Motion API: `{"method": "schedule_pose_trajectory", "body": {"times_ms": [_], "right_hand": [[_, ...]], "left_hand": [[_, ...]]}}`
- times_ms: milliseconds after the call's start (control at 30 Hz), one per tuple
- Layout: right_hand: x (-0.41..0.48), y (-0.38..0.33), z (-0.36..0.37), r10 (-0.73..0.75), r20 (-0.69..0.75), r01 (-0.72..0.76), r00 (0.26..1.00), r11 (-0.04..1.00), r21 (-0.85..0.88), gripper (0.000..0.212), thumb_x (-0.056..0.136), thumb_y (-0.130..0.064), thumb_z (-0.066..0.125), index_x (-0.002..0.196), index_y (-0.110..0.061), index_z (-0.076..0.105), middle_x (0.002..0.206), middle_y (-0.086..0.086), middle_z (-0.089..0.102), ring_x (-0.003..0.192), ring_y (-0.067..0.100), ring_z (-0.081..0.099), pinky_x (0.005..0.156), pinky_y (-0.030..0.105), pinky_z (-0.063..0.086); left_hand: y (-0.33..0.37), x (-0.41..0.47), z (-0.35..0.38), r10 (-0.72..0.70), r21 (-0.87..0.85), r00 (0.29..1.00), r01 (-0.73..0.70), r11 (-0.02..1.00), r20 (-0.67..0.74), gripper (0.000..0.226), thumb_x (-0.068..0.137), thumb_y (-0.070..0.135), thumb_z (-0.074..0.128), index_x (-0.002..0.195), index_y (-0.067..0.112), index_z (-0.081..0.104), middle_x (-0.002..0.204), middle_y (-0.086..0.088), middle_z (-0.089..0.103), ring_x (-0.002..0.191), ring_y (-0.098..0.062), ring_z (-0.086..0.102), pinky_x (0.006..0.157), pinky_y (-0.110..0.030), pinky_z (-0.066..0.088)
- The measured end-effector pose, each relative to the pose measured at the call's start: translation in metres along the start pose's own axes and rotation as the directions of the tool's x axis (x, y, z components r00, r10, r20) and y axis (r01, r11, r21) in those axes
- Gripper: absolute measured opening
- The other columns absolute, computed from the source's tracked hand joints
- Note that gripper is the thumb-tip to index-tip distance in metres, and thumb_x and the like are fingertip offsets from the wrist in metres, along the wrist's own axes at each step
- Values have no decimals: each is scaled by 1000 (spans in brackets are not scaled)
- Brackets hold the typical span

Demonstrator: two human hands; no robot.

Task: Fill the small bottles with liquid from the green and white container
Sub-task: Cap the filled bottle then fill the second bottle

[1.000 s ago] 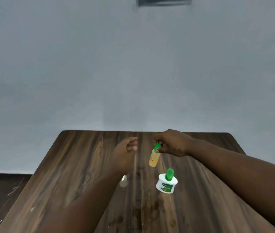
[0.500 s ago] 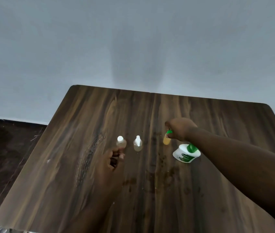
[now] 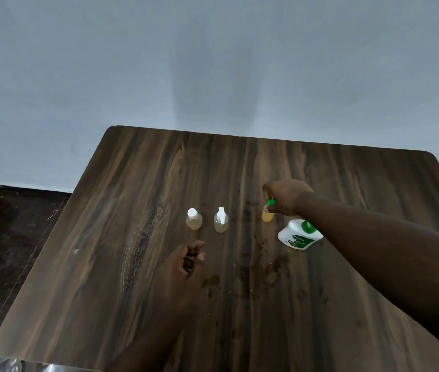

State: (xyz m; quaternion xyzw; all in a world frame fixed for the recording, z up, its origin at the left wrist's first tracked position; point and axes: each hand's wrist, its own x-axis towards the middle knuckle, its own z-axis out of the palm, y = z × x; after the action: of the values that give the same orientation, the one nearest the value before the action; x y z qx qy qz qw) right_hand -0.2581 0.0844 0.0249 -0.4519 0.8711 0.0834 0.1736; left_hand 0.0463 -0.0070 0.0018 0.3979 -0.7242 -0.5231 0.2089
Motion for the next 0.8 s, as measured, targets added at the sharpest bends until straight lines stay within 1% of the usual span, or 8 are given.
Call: {"method": "schedule_pose_trajectory", "body": {"times_ms": [167,400,500,567,633,700,767,800], "right_hand": [[-2,1,-1,15,34,-15,999,1000,-3,32,87,-40,70,109,-20,57,107,2,66,92,22,58,68,31,41],[0,1,-1,42,65,-40,997,999,-26,41,84,-47,71,112,-21,56,110,2,66,97,23,61,72,34,49],[-5,-6,-7,33,-55,-38,998,995,-91,49,83,-59,65,115,-23,56,111,2,65,99,24,62,73,33,50],[-11,-26,-8,-27,-241,30,970,1000,9,49,87,-62,56,117,-23,56,115,1,63,101,23,61,71,32,46],[-17,-60,-7,-52,-343,139,938,962,234,51,91,-62,50,121,-21,55,118,2,60,104,23,60,76,33,47],[-18,-97,-1,-49,-300,169,953,906,388,60,89,-66,49,132,-24,49,129,5,55,111,25,58,84,37,49],[-14,-123,12,-48,-180,116,982,915,387,63,87,-65,52,135,-25,47,133,8,52,114,28,57,88,41,51],[-12,-131,21,-47,-143,97,989,927,362,56,88,-58,56,131,-22,51,130,9,54,112,28,58,89,42,52]], "left_hand": [[-5,1,2,1,-4,1000,-1,1000,27,25,94,12,65,101,36,69,85,16,68,64,-2,59,58,-17,47],[-10,9,4,18,6,998,-19,1000,59,24,94,13,66,103,35,69,85,18,66,64,-1,57,59,-13,46],[-14,9,4,16,-1,998,-16,1000,60,24,94,14,66,103,36,68,84,16,66,64,-2,58,59,-13,46],[-14,6,4,27,10,998,-27,1000,52,23,94,15,66,103,36,69,82,14,67,63,-3,58,58,-12,46],[-17,3,4,32,20,999,-33,999,32,24,93,13,67,101,36,70,81,13,67,61,-3,58,56,-12,45],[-22,2,7,27,9,999,-27,1000,28,28,92,9,67,99,36,69,81,13,67,59,-4,56,54,-14,45],[-29,2,8,30,14,999,-30,999,42,31,92,7,66,99,37,69,82,12,67,59,-5,56,56,-21,49],[-30,2,7,26,11,998,-27,1000,53,30,92,8,65,99,37,69,82,10,67,60,-7,58,57,-28,53]]}}
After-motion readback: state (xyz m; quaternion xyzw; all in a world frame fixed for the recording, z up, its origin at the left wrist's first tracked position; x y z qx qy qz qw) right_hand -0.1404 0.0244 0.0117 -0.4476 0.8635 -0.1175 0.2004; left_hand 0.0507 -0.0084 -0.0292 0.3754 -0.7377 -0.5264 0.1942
